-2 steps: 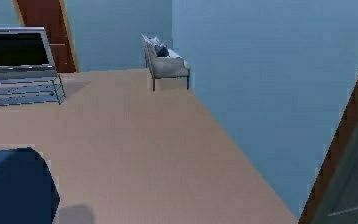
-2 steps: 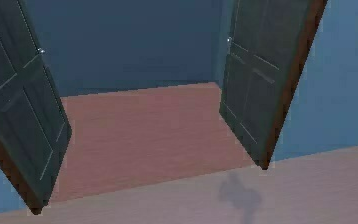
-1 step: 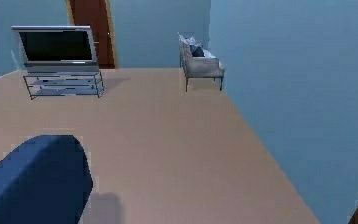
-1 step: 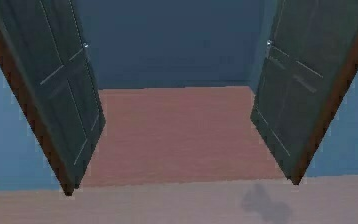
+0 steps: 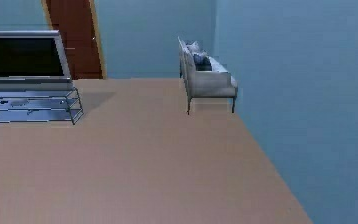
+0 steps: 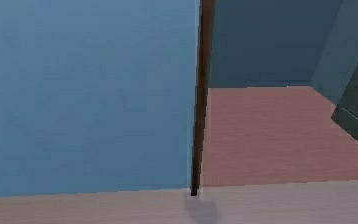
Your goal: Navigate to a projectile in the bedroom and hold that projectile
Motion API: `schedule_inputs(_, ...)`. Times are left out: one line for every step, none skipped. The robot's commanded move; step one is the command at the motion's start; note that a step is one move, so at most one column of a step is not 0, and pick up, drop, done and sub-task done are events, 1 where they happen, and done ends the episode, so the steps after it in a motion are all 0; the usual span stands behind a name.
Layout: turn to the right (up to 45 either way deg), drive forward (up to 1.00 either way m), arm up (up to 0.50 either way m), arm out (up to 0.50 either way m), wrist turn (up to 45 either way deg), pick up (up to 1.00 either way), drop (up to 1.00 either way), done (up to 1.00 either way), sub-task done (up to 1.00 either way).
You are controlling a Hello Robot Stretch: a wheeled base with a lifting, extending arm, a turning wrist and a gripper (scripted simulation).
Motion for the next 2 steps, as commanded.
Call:
schedule_inputs(-3.0,0.00,0.00,0.00,0.0,0.00,0.00,0.00,0.00)
schedule_inputs(0.0,0.65,0.00,0.00,0.0,0.00,0.00,0.00,0.00)
